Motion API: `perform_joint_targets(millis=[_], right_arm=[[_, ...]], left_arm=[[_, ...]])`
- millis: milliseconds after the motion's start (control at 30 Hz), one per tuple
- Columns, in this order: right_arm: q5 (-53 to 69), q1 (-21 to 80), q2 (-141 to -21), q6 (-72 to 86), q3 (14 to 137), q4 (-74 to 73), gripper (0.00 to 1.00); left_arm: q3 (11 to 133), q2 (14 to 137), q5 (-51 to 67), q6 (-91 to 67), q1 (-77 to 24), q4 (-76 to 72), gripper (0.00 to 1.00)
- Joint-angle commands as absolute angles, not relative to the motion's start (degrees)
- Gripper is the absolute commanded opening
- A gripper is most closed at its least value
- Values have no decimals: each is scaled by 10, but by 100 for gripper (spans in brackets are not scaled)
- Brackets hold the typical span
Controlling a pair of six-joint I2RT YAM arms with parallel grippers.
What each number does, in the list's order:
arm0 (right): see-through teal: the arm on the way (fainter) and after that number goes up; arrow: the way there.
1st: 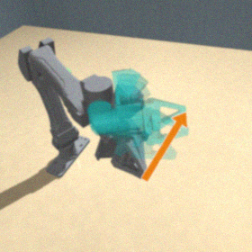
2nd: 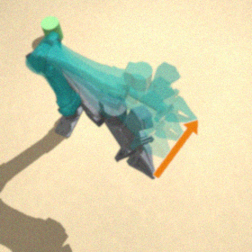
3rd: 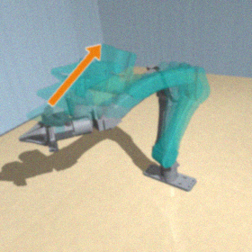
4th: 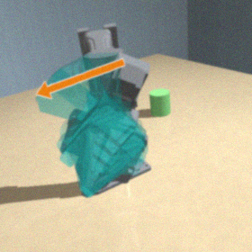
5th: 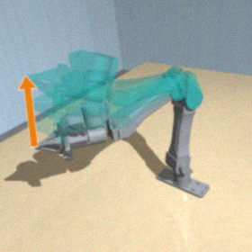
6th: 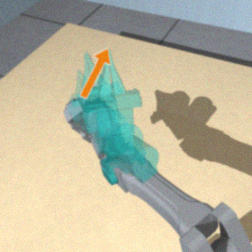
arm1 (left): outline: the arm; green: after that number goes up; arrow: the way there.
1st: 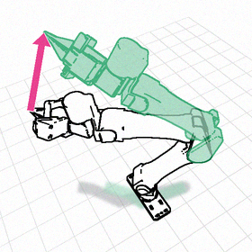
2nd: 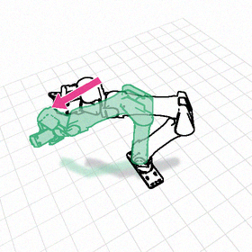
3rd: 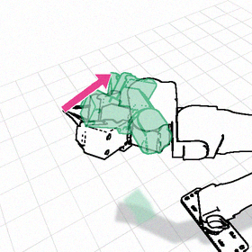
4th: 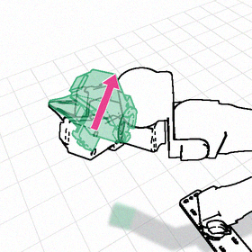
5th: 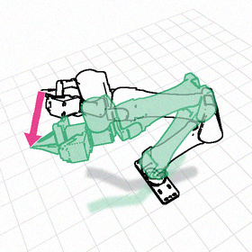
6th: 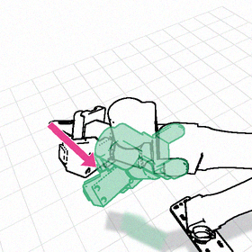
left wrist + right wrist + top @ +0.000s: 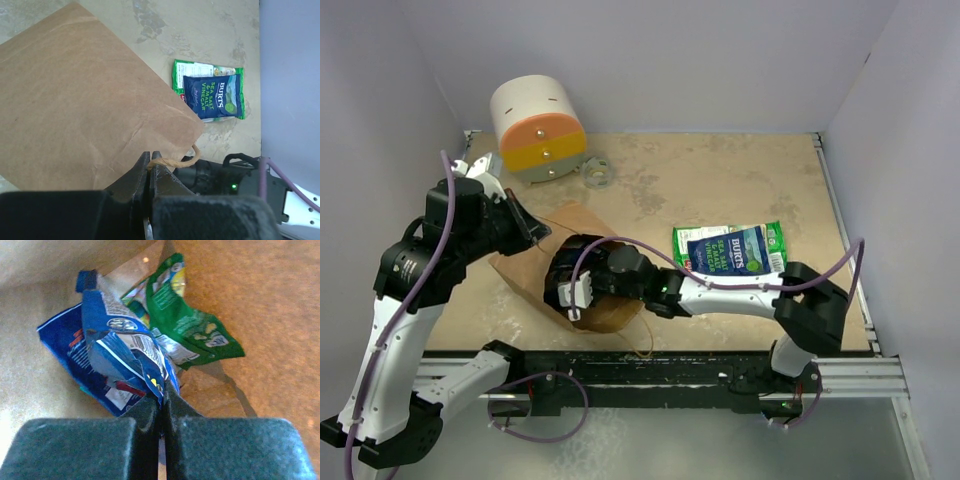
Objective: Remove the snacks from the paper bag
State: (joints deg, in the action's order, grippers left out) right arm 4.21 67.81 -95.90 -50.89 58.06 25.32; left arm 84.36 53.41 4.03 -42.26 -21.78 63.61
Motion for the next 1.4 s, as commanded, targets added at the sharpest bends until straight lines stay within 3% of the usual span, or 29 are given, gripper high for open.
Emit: perform_joint_targets(millis=[0, 267, 500, 833, 1000, 1167, 1233, 1367], right_arm=[[51, 676, -908, -454, 597, 261, 0], [52, 676, -799, -366, 589, 178, 0], [47, 676, -721, -235, 677, -25, 0], [-116, 677, -608, 25, 836, -227, 0], [-316, 677, -615, 242, 944, -386, 0], [-480, 667, -662, 287, 1027, -487, 0], [-492, 628, -697, 288, 1064, -531, 0], [-370, 487, -768, 271, 1115, -599, 0]], left_arm=[[874, 525, 23, -411, -218, 633, 0], [888, 529, -2, -399, -217, 632, 0], [895, 537, -20, -393, -217, 626, 0], [882, 554, -12, -381, -218, 623, 0], [875, 559, 1, -378, -217, 625, 0], [866, 554, 4, -382, -218, 627, 0], [865, 551, 8, -387, -217, 628, 0], [864, 540, 6, -400, -218, 634, 0]])
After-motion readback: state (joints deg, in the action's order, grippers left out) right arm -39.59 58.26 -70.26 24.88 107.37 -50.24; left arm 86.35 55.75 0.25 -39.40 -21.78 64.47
